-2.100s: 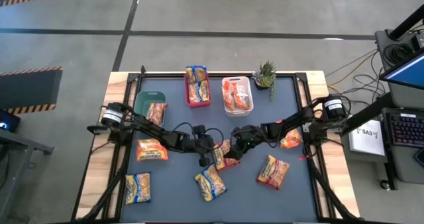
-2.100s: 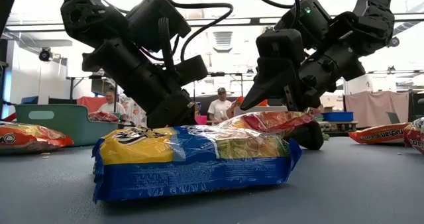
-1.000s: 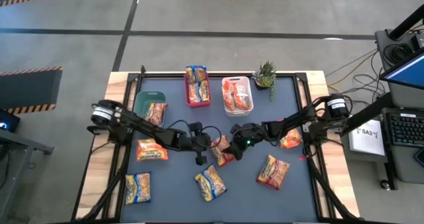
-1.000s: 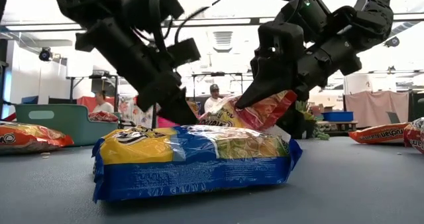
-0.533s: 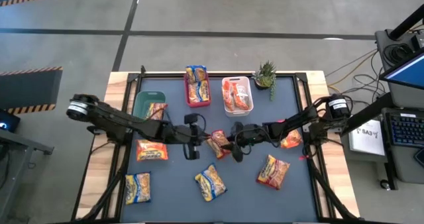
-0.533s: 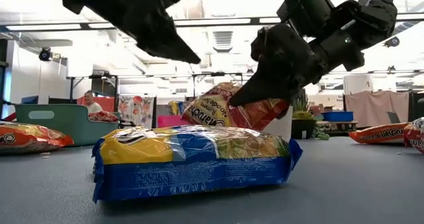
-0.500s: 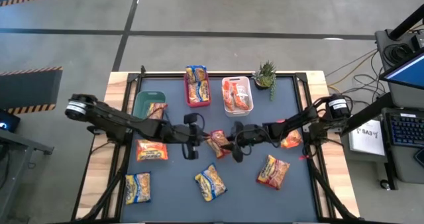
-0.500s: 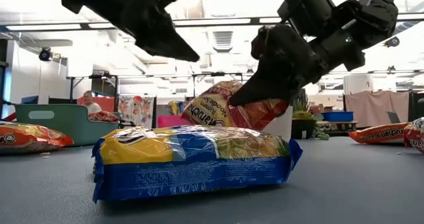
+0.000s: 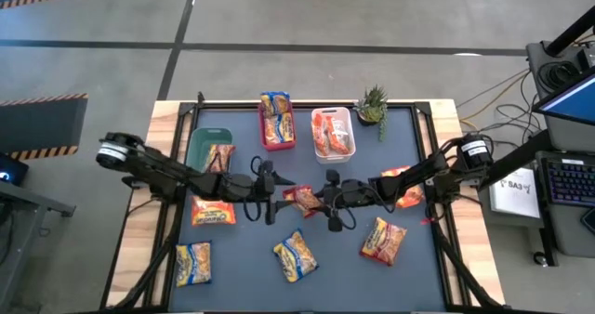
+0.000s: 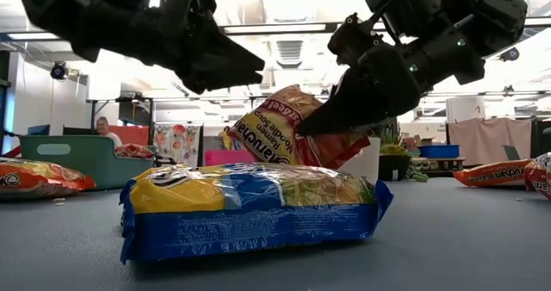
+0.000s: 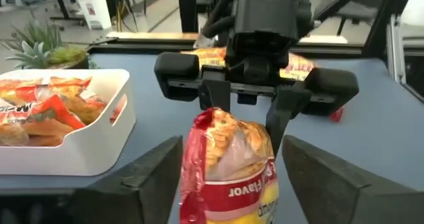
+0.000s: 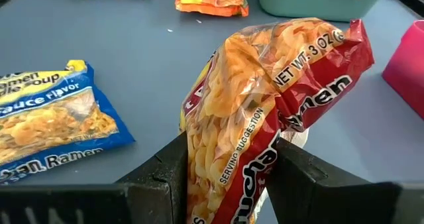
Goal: Sort Maruchan noodles
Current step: Put the red noodle pack into the green bin
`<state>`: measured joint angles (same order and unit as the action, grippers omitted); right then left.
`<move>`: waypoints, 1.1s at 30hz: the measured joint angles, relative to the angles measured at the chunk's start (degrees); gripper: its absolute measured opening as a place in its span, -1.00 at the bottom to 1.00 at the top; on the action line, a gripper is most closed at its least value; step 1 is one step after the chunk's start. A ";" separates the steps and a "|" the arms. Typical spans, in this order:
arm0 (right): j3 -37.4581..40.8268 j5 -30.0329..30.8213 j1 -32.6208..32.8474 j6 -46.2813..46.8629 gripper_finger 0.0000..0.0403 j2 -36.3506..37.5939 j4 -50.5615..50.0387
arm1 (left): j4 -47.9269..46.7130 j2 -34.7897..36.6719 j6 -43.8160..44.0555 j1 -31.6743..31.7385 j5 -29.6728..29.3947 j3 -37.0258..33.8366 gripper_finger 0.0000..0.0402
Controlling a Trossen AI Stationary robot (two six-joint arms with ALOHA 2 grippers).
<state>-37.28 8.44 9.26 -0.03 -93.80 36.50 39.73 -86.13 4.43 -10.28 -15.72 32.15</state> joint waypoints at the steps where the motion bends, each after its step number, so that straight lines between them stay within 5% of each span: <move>1: 0.00 0.48 0.00 -0.02 -0.26 -0.01 -0.09 | 2.02 -0.95 0.00 0.00 -0.06 -0.47 0.25; 7: 0.00 0.75 0.00 -0.07 -0.26 -0.02 -0.33 | 7.94 -8.13 1.96 0.36 -0.18 0.07 0.40; 20: -0.02 0.70 -0.02 0.13 -0.26 -0.02 -0.62 | 9.09 -15.98 2.17 0.96 -0.37 4.62 0.37; 33: -0.24 0.78 -0.02 -0.07 -0.26 -0.04 -0.96 | 8.68 -16.06 2.32 0.94 0.03 4.49 -0.16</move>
<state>-37.52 9.22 9.23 -0.10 -93.84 35.54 48.40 -102.19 6.74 -9.34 -15.70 36.64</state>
